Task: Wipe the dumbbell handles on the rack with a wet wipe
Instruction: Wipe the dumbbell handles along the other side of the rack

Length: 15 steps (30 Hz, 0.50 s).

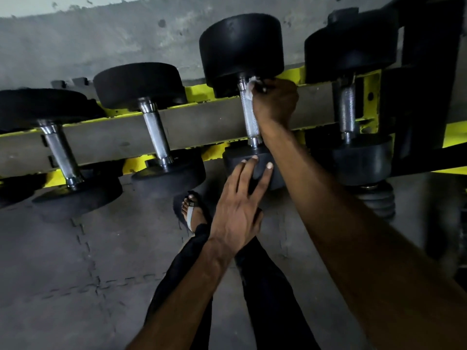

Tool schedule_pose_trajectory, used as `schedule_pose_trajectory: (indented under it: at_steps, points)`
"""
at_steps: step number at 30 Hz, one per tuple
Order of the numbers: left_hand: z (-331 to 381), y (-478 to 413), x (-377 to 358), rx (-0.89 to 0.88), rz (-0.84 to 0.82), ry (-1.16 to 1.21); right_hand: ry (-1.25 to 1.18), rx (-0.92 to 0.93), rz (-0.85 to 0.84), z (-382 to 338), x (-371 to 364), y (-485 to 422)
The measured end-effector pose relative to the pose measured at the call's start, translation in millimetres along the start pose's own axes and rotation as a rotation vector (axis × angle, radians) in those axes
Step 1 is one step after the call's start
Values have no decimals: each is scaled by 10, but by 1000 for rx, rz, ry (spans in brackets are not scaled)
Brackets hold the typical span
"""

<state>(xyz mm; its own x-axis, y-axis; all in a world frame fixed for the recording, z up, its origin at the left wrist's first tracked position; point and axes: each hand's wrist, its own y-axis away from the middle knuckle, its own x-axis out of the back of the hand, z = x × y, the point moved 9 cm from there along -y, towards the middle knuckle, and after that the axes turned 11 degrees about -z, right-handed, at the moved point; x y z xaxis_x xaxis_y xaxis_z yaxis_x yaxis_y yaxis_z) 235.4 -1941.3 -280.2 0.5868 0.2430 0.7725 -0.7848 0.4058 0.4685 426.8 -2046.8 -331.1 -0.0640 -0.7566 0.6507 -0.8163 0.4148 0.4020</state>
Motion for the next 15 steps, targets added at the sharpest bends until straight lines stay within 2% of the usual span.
schedule_pose_trajectory:
  at_steps: [4, 6, 7, 9, 11, 13, 15]
  points:
    - [7, -20, -42, 25, -34, -8, 165, 7, -208, 79, -130, 103]
    - [-2, -18, -39, 20, -40, -12, 147, -106, -353, 196, -278, 32]
    - [-5, -26, -29, 10, -40, -13, 58, -200, -413, 255, -339, -10]
    - [-20, -19, -31, -2, -63, -21, -330, -403, -545, 374, -503, -54]
    - [-36, -5, -20, -15, -63, -20, -627, -464, -700, 344, -644, -73]
    - [-41, -3, 0, -29, -67, -27, -747, -453, -815, 233, -702, -43]
    - [-39, -1, 22, -29, -64, -36, -757, -452, -809, 247, -733, -57]
